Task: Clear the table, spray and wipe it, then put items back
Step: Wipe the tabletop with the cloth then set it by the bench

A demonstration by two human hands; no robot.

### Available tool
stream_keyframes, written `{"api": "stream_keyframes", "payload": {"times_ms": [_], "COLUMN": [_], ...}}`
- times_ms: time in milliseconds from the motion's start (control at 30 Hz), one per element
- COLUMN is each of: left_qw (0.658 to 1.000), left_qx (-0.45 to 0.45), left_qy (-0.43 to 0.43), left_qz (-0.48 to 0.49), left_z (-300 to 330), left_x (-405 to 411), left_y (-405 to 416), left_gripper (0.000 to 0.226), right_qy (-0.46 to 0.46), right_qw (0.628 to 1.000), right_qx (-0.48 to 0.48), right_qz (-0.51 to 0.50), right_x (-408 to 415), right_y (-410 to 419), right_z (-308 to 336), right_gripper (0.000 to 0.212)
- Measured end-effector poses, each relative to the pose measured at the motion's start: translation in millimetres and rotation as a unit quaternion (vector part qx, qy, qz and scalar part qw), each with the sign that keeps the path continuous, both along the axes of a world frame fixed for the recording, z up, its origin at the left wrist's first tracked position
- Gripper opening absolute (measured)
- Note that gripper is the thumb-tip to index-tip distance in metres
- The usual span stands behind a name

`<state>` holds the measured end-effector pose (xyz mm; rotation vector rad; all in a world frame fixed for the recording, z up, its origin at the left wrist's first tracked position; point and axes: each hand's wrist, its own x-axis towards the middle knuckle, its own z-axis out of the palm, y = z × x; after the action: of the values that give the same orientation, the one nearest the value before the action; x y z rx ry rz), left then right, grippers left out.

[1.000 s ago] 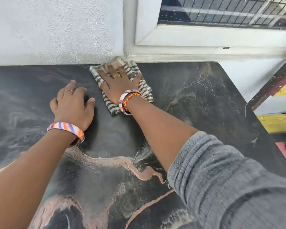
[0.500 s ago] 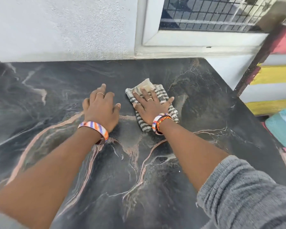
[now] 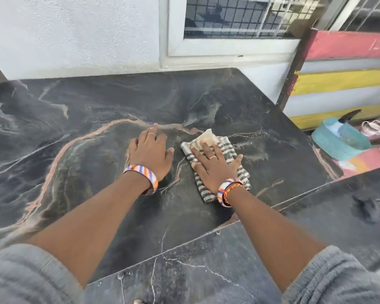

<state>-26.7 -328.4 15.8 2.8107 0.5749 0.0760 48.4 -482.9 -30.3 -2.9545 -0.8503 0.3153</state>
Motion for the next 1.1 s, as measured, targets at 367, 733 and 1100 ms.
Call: {"api": "stream_keyframes", "payload": {"times_ms": [367,733,1100], "left_qw": [0.999,0.986,0.986], "left_qx": [-0.009,-0.013,0.009], "left_qy": [0.013,0.000,0.026], "left_qz": [0.040,0.167,0.165], "left_z": [-8.9,-8.2,-5.7], "left_x": [-58.1,-105.5,-85.2], "left_y": [-25.0,6.1,22.2], "left_gripper": [0.042,0.041,0.040], "right_qy": [0.010,0.021,0.013], "right_qw": [1.000,0.995,0.993], "right_qx": [0.005,0.043,0.062], "right_qz": [-0.026,0.089,0.104], "right_x": [-58.9,-145.0,-104.2], "right_y": [-34.1,26.0,37.6], "right_z": [-0.1,-2.5,-5.8], "right_gripper": [0.049,0.053,0.051]}}
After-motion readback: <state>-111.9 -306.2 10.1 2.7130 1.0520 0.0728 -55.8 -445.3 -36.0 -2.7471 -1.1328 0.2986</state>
